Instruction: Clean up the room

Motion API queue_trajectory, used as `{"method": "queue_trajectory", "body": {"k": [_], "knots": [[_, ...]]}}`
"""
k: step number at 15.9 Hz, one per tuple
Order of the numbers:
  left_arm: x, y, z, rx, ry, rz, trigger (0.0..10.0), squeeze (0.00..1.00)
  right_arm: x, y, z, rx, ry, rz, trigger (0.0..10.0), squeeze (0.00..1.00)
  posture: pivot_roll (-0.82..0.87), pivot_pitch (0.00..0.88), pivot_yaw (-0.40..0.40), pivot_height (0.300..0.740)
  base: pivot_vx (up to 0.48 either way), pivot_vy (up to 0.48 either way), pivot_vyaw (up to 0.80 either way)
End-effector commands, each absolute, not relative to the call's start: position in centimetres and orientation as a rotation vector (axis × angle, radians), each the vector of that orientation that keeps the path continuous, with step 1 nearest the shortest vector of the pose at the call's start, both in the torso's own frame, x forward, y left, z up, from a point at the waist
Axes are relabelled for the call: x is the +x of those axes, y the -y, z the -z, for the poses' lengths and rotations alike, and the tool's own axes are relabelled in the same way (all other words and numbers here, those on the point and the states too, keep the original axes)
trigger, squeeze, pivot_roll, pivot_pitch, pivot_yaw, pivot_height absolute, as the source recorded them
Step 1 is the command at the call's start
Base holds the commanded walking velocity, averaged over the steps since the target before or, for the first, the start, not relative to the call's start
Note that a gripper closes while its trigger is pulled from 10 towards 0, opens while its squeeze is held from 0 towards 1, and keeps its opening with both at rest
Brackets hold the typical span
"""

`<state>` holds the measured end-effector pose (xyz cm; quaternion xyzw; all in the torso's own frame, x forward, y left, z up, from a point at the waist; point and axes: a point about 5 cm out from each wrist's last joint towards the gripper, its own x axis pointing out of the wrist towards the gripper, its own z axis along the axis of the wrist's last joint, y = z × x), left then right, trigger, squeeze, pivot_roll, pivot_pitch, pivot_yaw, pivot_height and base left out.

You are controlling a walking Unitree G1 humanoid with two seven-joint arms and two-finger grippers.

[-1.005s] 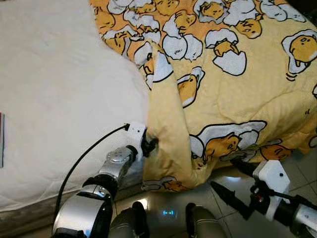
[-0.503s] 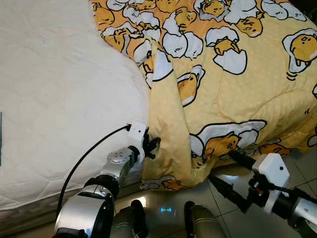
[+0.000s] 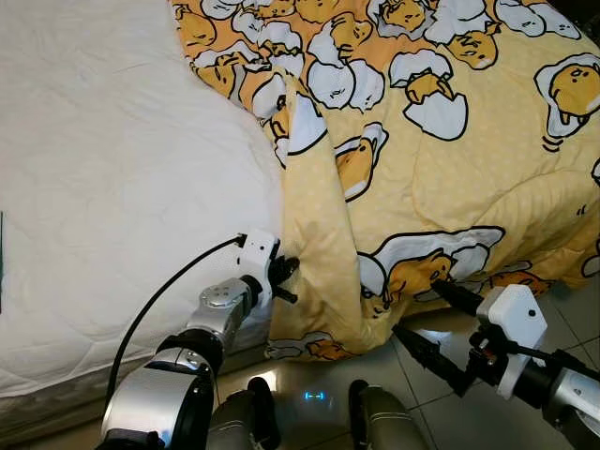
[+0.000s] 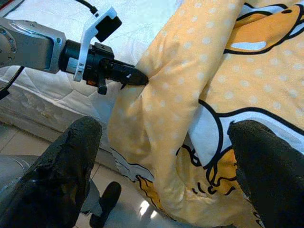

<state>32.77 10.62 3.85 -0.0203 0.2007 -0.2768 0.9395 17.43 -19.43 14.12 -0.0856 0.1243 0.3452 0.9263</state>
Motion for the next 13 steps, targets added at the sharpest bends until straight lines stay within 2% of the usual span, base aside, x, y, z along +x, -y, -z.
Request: {"method": "queue_trajectory", "body": {"k": [1,8,11,13], "knots": [[32.5,-10.8,-3.5,-0.046,-0.432,0.567,0.0,0.00,17.3,19.5,-13.7,-0.169,-0.277,-0.706,10.0,0.00,-0.39,0.281,0.080,0.740,0.000,0.000,0.00],[31.9,-11.9,-3.4,-0.035,-0.396,0.636,0.0,0.00,17.9,19.2,-13.3,-0.168,-0.264,-0.716,10.0,0.00,-0.33,0.248,0.083,0.740,0.000,0.000,0.00],[30.4,-13.5,-2.4,-0.012,-0.371,0.626,0.0,0.00,18.0,19.1,-12.9,-0.159,-0.261,-0.713,10.0,0.00,-0.30,0.220,0.089,0.740,0.000,0.000,0.00],[27.8,-14.9,-1.7,0.030,-0.358,0.591,0.0,0.00,17.9,19.0,-12.4,-0.151,-0.264,-0.712,10.0,0.00,-0.27,0.197,0.084,0.740,0.000,0.000,0.00]]}}
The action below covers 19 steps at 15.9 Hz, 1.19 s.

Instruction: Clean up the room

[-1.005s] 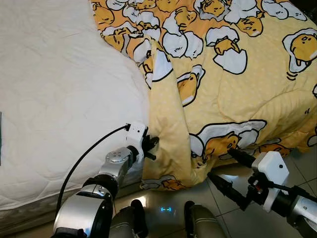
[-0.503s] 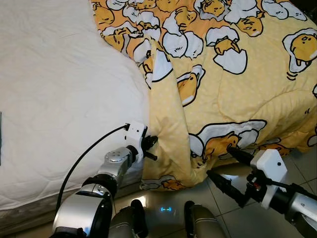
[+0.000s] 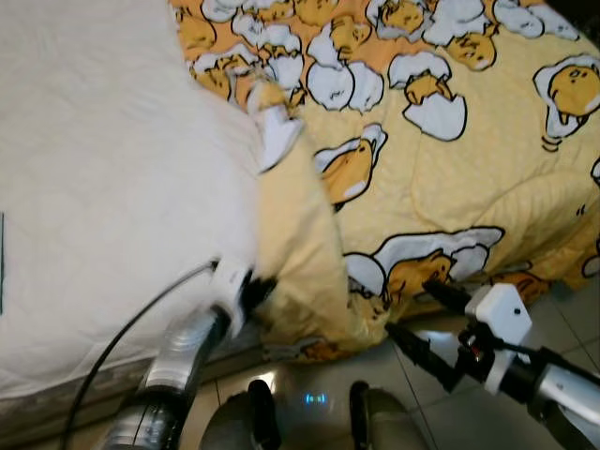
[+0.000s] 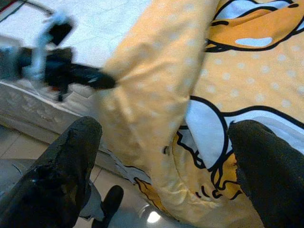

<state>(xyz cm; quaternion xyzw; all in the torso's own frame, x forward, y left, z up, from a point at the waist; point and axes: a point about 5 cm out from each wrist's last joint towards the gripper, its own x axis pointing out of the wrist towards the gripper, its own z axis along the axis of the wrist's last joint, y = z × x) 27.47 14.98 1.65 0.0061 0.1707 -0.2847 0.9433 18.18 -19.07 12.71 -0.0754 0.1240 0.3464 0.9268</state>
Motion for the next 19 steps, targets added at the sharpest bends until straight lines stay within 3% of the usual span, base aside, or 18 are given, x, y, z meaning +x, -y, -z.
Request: {"method": "queue_trajectory", "body": {"k": [1,2,7,13,14,15,16,19], "knots": [[26.2,-15.2,-1.6,0.030,-0.359,0.563,0.0,0.00,17.9,19.1,-12.1,-0.145,-0.267,-0.712,10.0,0.00,-0.25,0.181,0.076,0.740,0.000,0.000,0.00],[24.6,-15.7,-1.6,0.050,-0.361,0.520,0.0,0.00,18.0,19.1,-11.5,-0.141,-0.271,-0.713,10.0,0.00,-0.23,0.172,0.071,0.740,0.000,0.000,0.00],[23.1,-16.8,-1.3,0.131,-0.421,0.477,0.0,0.00,18.4,18.6,-11.1,-0.143,-0.260,-0.736,10.0,0.00,-0.21,0.161,0.065,0.740,0.000,0.000,0.00],[21.0,-15.9,0.2,0.230,-0.603,0.627,0.0,0.00,18.6,18.0,-11.1,-0.163,-0.254,-0.747,10.0,0.00,-0.22,0.170,0.069,0.740,0.000,0.000,0.00],[20.9,-15.8,0.3,0.249,-0.621,0.634,3.0,0.00,18.6,17.9,-11.1,-0.163,-0.253,-0.746,10.0,0.00,-0.22,0.171,0.070,0.740,0.000,0.000,0.00],[21.1,-15.8,0.4,0.259,-0.629,0.616,10.0,0.00,18.6,17.8,-11.1,-0.161,-0.252,-0.746,10.0,0.00,-0.22,0.169,0.072,0.740,0.000,0.000,0.00],[21.6,-15.7,0.1,0.209,-0.612,0.599,10.0,0.96,18.9,17.6,-11.1,-0.168,-0.248,-0.752,10.0,0.00,-0.22,0.165,0.071,0.740,0.000,0.000,0.00],[21.9,-15.5,-0.4,0.191,-0.600,0.616,10.0,1.00,19.1,17.6,-11.0,-0.170,-0.244,-0.750,10.0,0.00,-0.22,0.157,0.068,0.740,0.000,0.000,0.00]]}}
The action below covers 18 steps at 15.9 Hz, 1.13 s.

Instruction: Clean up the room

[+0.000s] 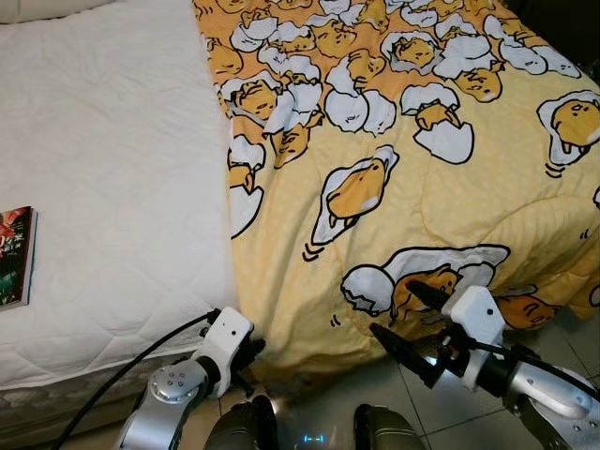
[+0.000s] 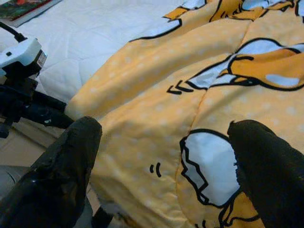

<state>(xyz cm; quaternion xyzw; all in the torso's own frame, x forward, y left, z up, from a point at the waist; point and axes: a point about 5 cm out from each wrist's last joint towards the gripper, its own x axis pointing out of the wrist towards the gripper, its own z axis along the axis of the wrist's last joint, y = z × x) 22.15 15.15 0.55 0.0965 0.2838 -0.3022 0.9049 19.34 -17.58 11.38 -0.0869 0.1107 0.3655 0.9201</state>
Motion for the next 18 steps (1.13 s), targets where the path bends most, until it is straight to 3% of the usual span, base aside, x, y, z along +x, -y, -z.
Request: {"method": "queue_trajectory", "body": {"k": [1,4,5,8,11,15,18], "knots": [[22.1,-15.7,-0.6,0.203,-0.590,0.607,10.0,1.00,19.4,17.5,-11.0,-0.172,-0.241,-0.750,10.0,0.00,-0.23,0.143,0.067,0.740,0.000,0.000,0.00],[22.5,-16.2,-1.3,0.194,-0.568,0.555,10.0,1.00,19.7,17.5,-11.0,-0.172,-0.236,-0.744,10.0,0.00,-0.23,0.118,0.069,0.740,0.000,0.000,0.00],[23.1,-16.3,-2.9,0.161,-0.501,0.539,10.0,0.00,20.1,17.6,-10.9,-0.145,-0.228,-0.708,10.0,0.00,-0.22,0.085,0.064,0.740,0.000,0.000,0.00],[25.4,-16.7,-9.3,0.064,-0.214,0.396,10.0,0.00,21.1,18.1,-10.3,-0.082,-0.254,-0.505,10.0,0.00,-0.16,0.026,0.045,0.740,0.000,0.000,0.00],[26.0,-17.0,-12.0,0.036,-0.121,0.290,10.0,0.00,21.5,17.7,-10.3,-0.029,-0.225,-0.419,10.0,0.00,-0.14,0.000,0.045,0.740,0.000,0.000,0.00],[25.7,-17.1,-12.1,0.076,-0.105,0.199,10.0,0.00,22.3,17.6,-10.1,0.060,-0.198,-0.235,10.0,0.00,-0.11,0.000,0.049,0.740,0.000,0.000,0.00],[25.5,-16.8,-11.7,0.084,-0.143,0.145,10.0,0.00,23.1,17.1,-9.9,-0.011,-0.195,-0.218,10.0,0.00,-0.11,0.000,0.059,0.740,0.000,-0.440,0.53]]}}
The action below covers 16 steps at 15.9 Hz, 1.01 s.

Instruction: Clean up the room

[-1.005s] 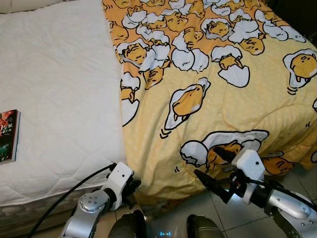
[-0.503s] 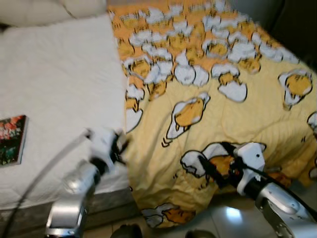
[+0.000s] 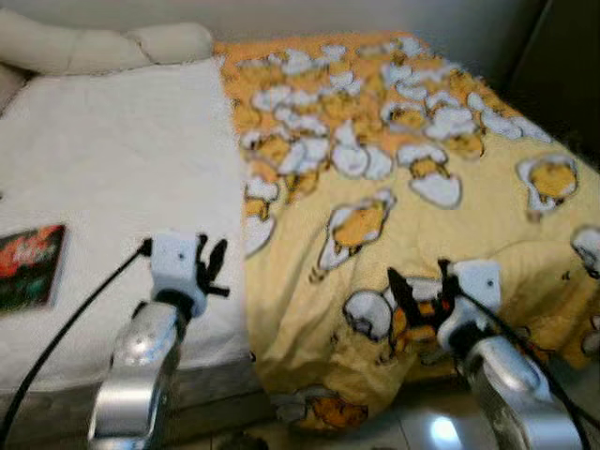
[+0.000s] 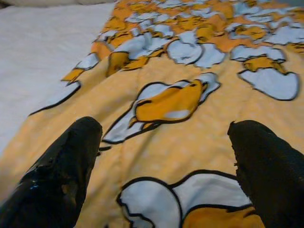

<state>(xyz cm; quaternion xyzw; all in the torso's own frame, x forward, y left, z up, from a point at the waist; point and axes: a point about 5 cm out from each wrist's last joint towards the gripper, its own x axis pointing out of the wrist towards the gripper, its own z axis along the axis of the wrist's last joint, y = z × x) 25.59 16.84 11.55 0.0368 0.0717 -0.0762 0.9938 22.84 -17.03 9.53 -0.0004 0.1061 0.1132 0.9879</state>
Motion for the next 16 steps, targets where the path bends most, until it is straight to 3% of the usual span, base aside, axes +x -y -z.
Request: {"method": "queue_trajectory", "body": {"k": [1,2,6,16], "knots": [[25.4,-16.6,-11.7,0.090,-0.149,0.142,10.0,0.00,23.3,17.2,-9.7,-0.025,-0.197,-0.226,10.0,0.00,-0.11,0.000,0.057,0.740,0.000,-0.480,0.80],[25.3,-16.3,-11.7,0.041,-0.155,0.147,10.0,0.00,23.7,17.5,-9.6,-0.024,-0.197,-0.227,10.0,0.00,-0.11,0.000,0.056,0.740,0.000,-0.480,0.80],[24.8,-16.5,-11.1,0.065,-0.224,0.094,10.0,0.00,24.5,18.5,-8.8,0.002,-0.227,-0.232,10.0,0.00,-0.09,0.000,0.038,0.740,0.000,0.480,0.00],[24.9,-16.9,-10.0,0.118,-0.256,0.097,10.0,0.00,24.1,19.2,-7.9,0.013,-0.273,-0.203,10.0,0.00,-0.10,0.000,0.043,0.740,0.000,0.000,0.00]]}}
